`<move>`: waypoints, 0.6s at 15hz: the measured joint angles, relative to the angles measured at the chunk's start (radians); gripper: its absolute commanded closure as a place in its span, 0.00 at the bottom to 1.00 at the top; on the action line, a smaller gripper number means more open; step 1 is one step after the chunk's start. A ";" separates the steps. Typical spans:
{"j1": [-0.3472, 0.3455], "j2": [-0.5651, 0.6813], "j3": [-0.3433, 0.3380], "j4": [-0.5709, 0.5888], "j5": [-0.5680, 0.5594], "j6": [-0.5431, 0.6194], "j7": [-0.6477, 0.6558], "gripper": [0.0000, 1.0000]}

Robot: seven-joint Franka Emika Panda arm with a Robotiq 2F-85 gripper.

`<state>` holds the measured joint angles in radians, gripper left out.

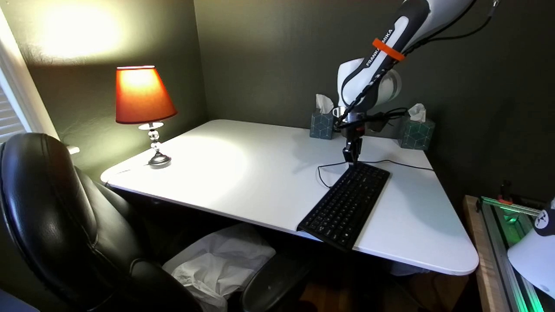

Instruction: Press a key on the keyboard.

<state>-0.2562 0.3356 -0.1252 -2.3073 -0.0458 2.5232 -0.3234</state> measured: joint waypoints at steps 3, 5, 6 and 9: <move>0.000 -0.018 0.000 -0.006 0.000 0.000 0.000 0.20; 0.001 -0.032 0.000 -0.012 0.000 0.000 0.000 0.07; 0.001 -0.039 0.000 -0.015 0.000 0.000 0.000 0.01; 0.003 -0.068 0.000 -0.034 -0.001 0.002 0.000 0.00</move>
<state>-0.2529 0.2672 -0.1256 -2.3411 -0.0464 2.5248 -0.3229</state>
